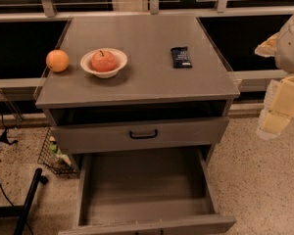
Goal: Place apple into middle drawer
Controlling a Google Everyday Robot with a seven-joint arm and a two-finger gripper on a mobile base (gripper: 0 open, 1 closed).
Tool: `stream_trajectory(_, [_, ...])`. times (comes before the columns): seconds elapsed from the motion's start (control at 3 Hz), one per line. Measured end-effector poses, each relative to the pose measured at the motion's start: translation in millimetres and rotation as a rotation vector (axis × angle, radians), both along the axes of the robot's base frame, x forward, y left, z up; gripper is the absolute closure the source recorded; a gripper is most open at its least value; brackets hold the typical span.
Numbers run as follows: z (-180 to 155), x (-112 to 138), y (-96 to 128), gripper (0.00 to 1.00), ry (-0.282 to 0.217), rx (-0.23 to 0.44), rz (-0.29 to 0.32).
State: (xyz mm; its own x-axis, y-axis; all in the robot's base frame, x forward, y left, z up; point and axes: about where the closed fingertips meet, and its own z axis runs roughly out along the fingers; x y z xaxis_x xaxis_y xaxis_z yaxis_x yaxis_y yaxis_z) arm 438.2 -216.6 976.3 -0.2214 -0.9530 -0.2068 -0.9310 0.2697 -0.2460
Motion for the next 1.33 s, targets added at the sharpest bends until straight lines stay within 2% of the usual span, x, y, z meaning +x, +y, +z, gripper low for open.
stream_trajectory(0.33, [-0.6, 5.9, 1.4, 0.00, -0.005, 0.007, -0.006])
stream_trajectory(1.0, [-12.1, 63.0, 20.0, 0.00, -0.007, 0.071, -0.057])
stream_trajectory(1.33, [-15.3, 93.5, 40.7, 0.00, -0.013, 0.119, -0.087])
